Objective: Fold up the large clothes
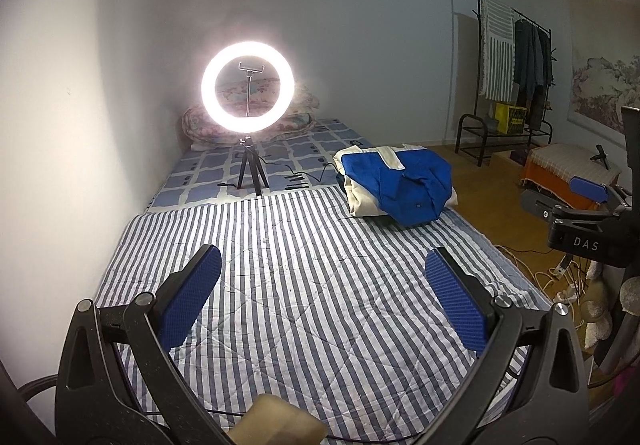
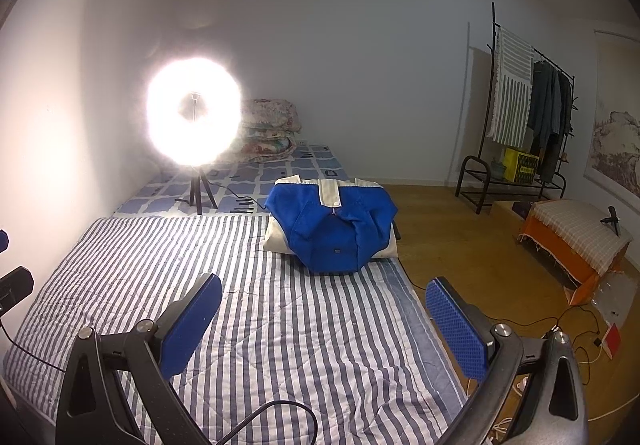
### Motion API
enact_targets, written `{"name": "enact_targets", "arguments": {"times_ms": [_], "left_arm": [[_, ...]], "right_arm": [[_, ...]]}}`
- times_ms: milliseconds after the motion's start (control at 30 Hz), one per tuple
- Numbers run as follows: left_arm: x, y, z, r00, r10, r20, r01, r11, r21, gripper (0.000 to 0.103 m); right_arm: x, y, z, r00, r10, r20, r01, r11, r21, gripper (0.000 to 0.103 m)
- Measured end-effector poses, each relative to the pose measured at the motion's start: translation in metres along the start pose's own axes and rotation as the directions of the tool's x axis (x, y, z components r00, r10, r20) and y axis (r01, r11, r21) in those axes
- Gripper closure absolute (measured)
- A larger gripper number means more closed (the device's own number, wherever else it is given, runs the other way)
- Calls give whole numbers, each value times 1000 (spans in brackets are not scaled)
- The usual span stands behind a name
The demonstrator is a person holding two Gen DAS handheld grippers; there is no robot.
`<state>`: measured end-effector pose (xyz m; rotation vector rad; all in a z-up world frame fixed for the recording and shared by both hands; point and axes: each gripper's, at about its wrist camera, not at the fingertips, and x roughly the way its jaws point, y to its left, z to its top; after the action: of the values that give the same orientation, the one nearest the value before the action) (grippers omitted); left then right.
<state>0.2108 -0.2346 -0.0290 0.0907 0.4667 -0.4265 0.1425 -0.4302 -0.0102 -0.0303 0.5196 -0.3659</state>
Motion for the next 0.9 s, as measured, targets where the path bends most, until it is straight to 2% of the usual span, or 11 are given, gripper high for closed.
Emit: {"name": "enact_targets", "arguments": {"times_ms": [900], "left_arm": [[2, -1, 2, 1000, -4, 1, 4, 1000, 2, 0]], "right_arm": [[0, 5, -3, 1000, -6, -4, 6, 1000, -11, 0]]}}
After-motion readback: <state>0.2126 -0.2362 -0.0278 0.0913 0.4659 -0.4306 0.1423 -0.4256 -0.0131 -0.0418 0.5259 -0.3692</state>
